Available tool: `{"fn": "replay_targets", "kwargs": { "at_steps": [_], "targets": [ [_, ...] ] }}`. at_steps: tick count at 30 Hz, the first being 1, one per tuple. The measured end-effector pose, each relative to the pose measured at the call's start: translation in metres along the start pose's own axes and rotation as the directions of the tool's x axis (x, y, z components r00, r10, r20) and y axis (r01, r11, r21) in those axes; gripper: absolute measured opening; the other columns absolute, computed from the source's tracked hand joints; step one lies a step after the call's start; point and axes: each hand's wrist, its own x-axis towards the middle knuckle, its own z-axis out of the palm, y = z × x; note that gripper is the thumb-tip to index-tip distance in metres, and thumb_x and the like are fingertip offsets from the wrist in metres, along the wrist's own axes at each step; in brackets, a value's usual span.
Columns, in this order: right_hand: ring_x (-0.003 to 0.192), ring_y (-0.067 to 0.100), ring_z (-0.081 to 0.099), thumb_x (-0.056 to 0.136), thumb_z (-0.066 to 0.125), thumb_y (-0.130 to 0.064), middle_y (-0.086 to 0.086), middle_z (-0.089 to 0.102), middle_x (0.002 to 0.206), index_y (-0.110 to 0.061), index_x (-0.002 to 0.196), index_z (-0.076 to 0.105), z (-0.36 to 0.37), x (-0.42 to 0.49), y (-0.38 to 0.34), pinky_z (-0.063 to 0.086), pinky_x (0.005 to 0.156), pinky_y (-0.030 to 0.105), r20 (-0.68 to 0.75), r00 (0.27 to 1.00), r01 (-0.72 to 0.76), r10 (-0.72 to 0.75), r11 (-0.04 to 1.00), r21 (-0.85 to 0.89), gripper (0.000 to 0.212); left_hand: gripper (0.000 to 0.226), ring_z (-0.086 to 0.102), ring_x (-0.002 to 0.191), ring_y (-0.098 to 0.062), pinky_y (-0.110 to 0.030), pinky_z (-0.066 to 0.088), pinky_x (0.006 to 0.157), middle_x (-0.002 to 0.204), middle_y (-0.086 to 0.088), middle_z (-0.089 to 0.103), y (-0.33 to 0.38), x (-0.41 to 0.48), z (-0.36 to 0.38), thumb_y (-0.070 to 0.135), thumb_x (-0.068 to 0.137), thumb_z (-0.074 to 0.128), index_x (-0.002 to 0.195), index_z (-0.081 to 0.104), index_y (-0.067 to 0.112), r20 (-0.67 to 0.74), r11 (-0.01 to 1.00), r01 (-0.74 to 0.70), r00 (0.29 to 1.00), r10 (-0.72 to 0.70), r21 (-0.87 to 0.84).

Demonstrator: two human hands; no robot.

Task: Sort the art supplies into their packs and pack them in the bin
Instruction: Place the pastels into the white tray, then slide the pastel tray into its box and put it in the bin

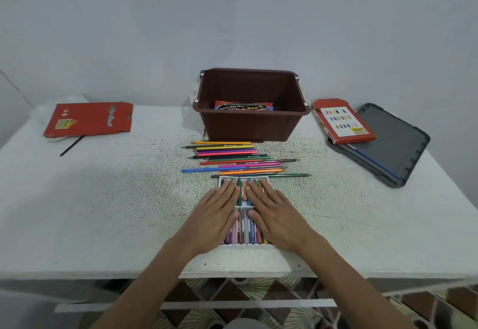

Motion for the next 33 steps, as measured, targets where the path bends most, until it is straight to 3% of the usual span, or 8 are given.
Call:
{"fn": "replay_targets", "kwargs": {
  "at_steps": [4,14,16,19,21,25,30,33],
  "targets": [
    [0.143,0.01,-0.03,0.093,-0.002,-0.063,-0.011,-0.022,0.159,-0.029,0.153,-0.015,-0.01,0.001,0.002,-0.008,0.122,0.037,0.082,0.997,0.005,-0.007,1.0,0.02,0.07,0.069,-0.023,0.146,-0.01,-0.034,-0.01,0.121,0.16,0.001,-0.017,-0.002,0.002,-0.004,0.053,0.096,-0.009,0.153,-0.008,0.016,0.024,1.0,-0.002,1.0,0.002,0.008],
    [0.143,0.01,-0.032,0.098,0.004,-0.06,-0.009,-0.024,0.159,-0.029,0.153,-0.014,-0.004,0.001,0.002,-0.008,0.122,0.037,0.061,0.998,0.019,-0.017,0.999,-0.034,0.066,0.071,-0.026,0.145,-0.012,-0.033,-0.016,0.119,0.159,0.001,-0.022,-0.001,0.003,-0.003,0.054,0.094,-0.01,0.153,-0.012,0.017,0.068,0.999,0.032,0.997,-0.035,0.04],
    [0.143,0.006,-0.029,0.097,0.005,-0.06,-0.012,-0.02,0.16,-0.032,0.153,-0.01,-0.005,0.0,0.003,-0.007,0.121,0.034,0.031,0.999,0.017,-0.019,0.999,0.047,0.064,0.072,-0.016,0.149,-0.013,-0.034,-0.015,0.119,0.161,0.002,-0.012,-0.003,0.006,-0.005,0.057,0.095,-0.005,0.156,-0.001,0.018,0.048,1.0,0.029,0.998,-0.03,0.012],
    [0.143,0.001,-0.025,0.101,0.01,-0.056,-0.012,-0.019,0.16,-0.033,0.153,-0.01,-0.013,-0.001,0.007,-0.008,0.118,0.026,-0.061,0.998,0.022,-0.012,0.987,0.161,0.061,0.07,0.02,0.147,-0.016,-0.038,0.003,0.121,0.158,0.001,0.027,-0.003,0.016,-0.015,0.06,0.097,0.009,0.151,0.031,0.022,-0.068,0.996,0.039,0.997,-0.044,-0.079],
    [0.142,-0.002,-0.025,0.102,0.012,-0.054,-0.014,-0.02,0.16,-0.032,0.153,-0.012,-0.022,-0.001,0.018,-0.011,0.116,0.021,-0.095,0.995,-0.025,0.045,0.979,0.201,0.061,0.063,0.033,0.139,-0.012,-0.036,0.014,0.117,0.149,0.004,0.041,0.001,0.03,-0.023,0.058,0.097,0.018,0.146,0.042,0.025,-0.129,0.99,0.039,0.99,-0.057,-0.136],
    [0.146,0.001,-0.015,0.095,0.014,-0.061,-0.012,-0.007,0.162,-0.031,0.156,-0.001,-0.05,0.005,0.055,-0.001,0.122,0.028,-0.153,0.968,-0.14,0.198,0.935,0.327,0.069,0.044,0.041,0.13,-0.009,-0.031,0.031,0.107,0.14,0.007,0.049,0.018,0.078,-0.039,0.043,0.101,0.041,0.141,0.048,0.024,-0.187,0.958,-0.004,0.981,-0.051,-0.287],
    [0.15,0.008,0.003,0.098,0.023,-0.06,-0.007,0.009,0.163,-0.034,0.155,0.008,-0.087,0.007,0.124,0.01,0.122,0.035,-0.248,0.894,-0.24,0.374,0.865,0.44,0.064,0.038,0.053,0.118,-0.012,-0.031,0.043,0.098,0.126,0.002,0.06,0.053,0.161,-0.053,0.036,0.1,0.048,0.133,0.056,0.019,-0.214,0.917,-0.081,0.977,-0.005,-0.39],
    [0.148,0.018,0.017,0.101,0.026,-0.052,0.001,0.02,0.161,-0.026,0.155,0.015,-0.109,0.01,0.161,0.017,0.118,0.036,-0.292,0.846,-0.287,0.446,0.842,0.456,0.061,0.035,0.06,0.11,-0.013,-0.033,0.047,0.093,0.121,0.002,0.064,0.079,0.208,-0.055,0.033,0.099,0.049,0.13,0.057,0.02,-0.174,0.882,-0.052,0.984,-0.035,-0.469]
  ]
}}
